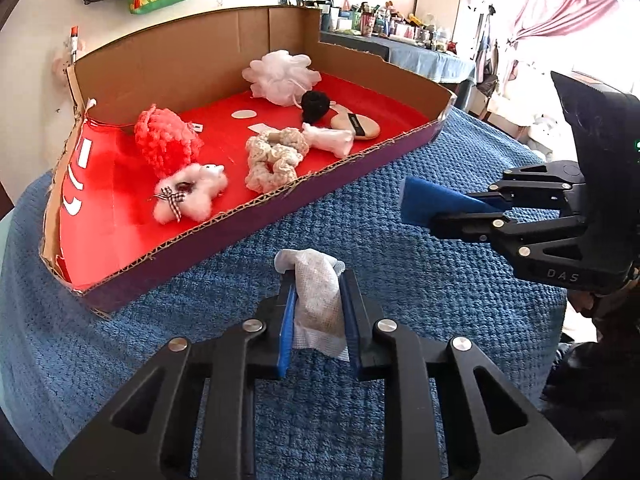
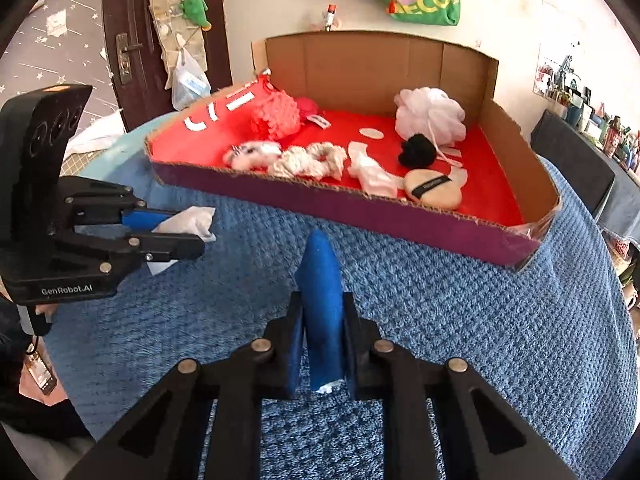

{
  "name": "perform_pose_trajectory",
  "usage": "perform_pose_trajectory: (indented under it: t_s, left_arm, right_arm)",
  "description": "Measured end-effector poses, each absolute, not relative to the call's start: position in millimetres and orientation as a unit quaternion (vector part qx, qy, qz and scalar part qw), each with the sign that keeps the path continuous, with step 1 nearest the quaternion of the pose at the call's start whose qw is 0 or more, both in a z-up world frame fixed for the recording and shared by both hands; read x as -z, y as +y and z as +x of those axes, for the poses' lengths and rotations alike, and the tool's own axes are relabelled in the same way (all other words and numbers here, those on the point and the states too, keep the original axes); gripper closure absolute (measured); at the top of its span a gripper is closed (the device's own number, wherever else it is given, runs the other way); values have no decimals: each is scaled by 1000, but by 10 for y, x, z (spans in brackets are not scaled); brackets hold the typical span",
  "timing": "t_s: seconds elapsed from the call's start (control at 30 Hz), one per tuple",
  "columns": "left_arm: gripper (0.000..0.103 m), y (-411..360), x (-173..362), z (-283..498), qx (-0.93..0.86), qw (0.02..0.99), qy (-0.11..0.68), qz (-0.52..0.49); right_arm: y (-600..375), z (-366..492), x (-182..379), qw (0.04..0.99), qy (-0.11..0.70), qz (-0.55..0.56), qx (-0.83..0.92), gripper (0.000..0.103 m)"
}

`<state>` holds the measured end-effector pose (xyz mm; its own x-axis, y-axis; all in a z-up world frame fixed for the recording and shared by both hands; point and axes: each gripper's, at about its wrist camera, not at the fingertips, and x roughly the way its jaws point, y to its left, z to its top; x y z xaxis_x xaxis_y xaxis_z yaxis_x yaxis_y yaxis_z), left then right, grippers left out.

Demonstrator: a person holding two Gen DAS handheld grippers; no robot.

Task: Organize soft objects
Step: 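Carry the tissue packet and blue cloth with both tools into the box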

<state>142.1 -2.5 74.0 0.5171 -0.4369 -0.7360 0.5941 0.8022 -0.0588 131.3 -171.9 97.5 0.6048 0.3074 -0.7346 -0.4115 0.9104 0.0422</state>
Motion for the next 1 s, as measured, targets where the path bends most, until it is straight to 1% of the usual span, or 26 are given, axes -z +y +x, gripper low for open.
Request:
perform_pose_trajectory:
  t_s: [0.23, 0.37, 0.53, 0.63, 0.77, 1.0]
  left_arm:
    - [84, -24, -827, 1433, 309, 863, 391, 81]
    - [84, -68, -1042, 1584, 320, 866, 378, 66]
    - [84, -245, -1327, 2106, 305, 875, 370, 73]
    - [84, -370, -1370, 2524, 302, 867, 390, 76]
    - [83, -492, -1308, 2916, 283, 863, 409, 93]
    - [83, -575, -992, 3324, 260, 847, 453, 100]
  right_arm:
    - [-1736, 1296, -1011, 893, 396, -57, -207, 85]
    - [-1765, 1387, -1281, 903, 369, -53, -214, 85]
    - [-1744, 1923, -1822, 912, 336, -49, -230, 85]
    - [-1672, 2433, -1941, 905, 352, -57, -233, 85]
    - [-1604, 3112, -1818, 885, 402, -57, -227, 85]
    - [-1506, 3646, -1361, 854, 471, -56, -212, 85]
